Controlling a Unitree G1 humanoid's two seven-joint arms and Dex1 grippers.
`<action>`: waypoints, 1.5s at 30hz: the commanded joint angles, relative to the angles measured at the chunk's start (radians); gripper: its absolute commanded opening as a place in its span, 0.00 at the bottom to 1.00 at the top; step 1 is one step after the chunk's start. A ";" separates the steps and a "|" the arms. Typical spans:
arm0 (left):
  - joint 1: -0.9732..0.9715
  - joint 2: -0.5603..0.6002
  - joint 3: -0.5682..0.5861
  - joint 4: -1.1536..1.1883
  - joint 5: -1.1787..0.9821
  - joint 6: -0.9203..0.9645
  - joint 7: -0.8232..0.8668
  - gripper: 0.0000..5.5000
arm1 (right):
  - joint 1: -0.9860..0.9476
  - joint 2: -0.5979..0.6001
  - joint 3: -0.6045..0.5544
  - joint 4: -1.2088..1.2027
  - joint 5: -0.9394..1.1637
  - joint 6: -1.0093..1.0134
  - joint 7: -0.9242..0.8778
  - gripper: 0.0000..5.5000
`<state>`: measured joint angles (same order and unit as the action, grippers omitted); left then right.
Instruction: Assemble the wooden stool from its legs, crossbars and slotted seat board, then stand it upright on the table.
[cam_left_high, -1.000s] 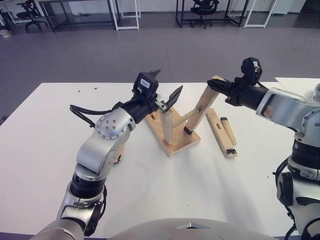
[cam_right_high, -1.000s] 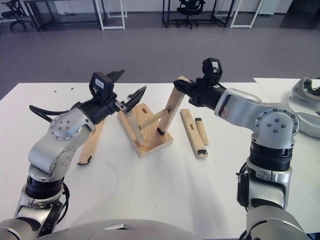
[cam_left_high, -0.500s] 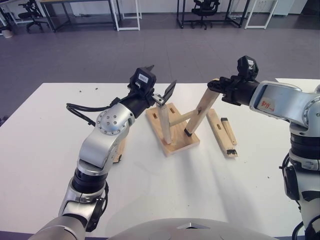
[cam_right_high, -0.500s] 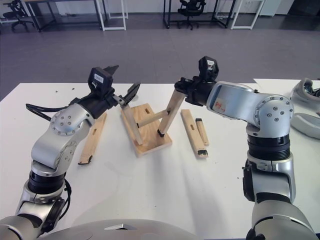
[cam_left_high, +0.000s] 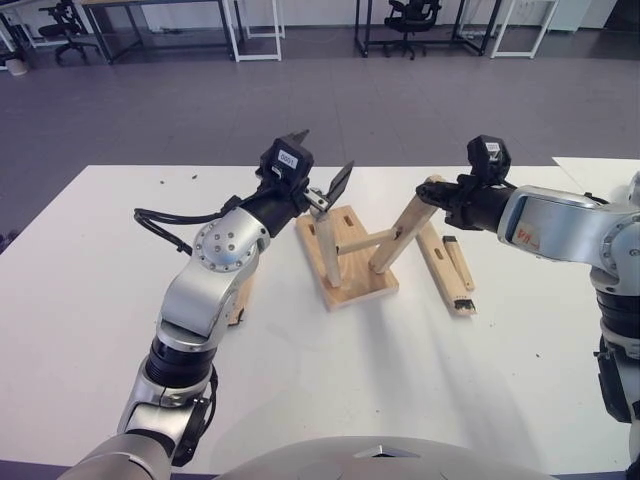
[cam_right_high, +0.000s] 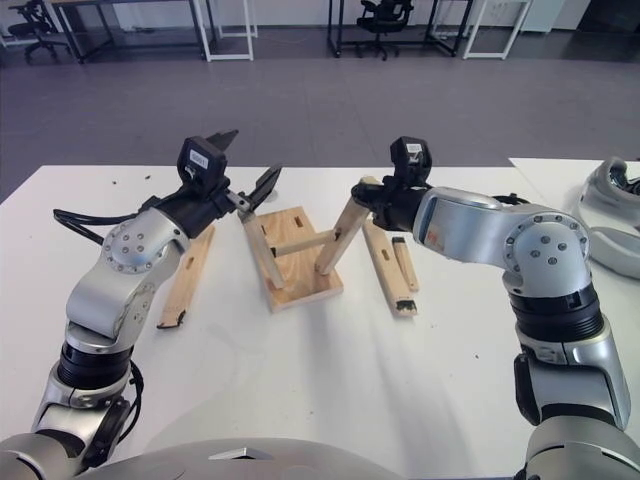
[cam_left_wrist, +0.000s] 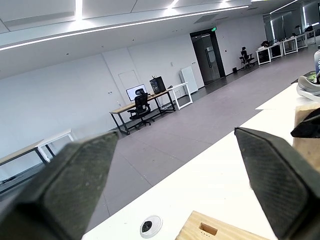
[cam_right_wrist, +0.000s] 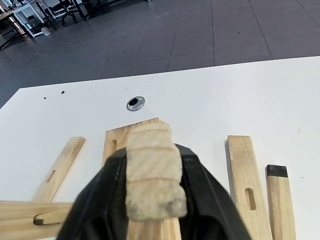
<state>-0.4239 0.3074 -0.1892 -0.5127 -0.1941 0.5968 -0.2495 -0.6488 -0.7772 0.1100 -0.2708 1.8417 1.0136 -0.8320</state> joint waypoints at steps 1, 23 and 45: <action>0.055 0.007 -0.048 0.072 -0.023 0.068 -0.070 0.78 | -0.083 0.086 0.037 -0.013 -0.056 0.010 0.136 0.35; -0.127 0.127 0.443 -0.026 -0.400 0.122 -0.169 0.78 | 0.036 0.189 -0.325 -0.081 -0.504 -0.292 0.912 0.68; 0.096 0.341 0.620 0.267 -0.451 -0.018 -0.273 0.78 | 0.112 0.363 -0.056 0.546 -1.183 -0.640 1.372 0.68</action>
<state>-0.4570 0.5705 0.4446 -0.2923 -0.7106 0.6024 -0.4211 -0.5852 -0.4520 -0.1045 0.2174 0.7851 0.4039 0.4158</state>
